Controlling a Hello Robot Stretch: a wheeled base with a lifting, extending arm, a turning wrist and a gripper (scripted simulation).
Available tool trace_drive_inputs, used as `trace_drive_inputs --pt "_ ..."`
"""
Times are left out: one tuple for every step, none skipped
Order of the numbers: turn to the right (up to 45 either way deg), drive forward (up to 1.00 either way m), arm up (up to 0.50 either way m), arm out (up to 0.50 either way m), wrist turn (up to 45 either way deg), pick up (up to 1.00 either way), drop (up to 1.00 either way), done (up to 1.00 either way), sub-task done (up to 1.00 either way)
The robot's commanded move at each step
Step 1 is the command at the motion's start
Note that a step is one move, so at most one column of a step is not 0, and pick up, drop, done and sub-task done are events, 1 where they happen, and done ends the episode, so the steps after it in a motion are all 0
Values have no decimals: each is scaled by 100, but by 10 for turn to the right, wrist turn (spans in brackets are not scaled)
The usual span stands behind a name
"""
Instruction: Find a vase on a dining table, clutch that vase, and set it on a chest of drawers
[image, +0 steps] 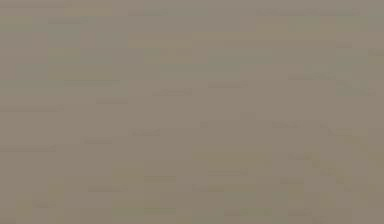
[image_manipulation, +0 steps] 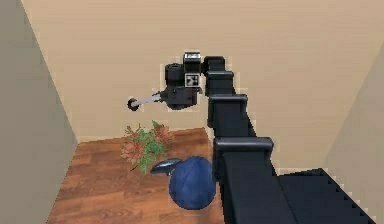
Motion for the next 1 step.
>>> trace_drive_inputs --pt "0 0 0 0 0 0 0 100 0"
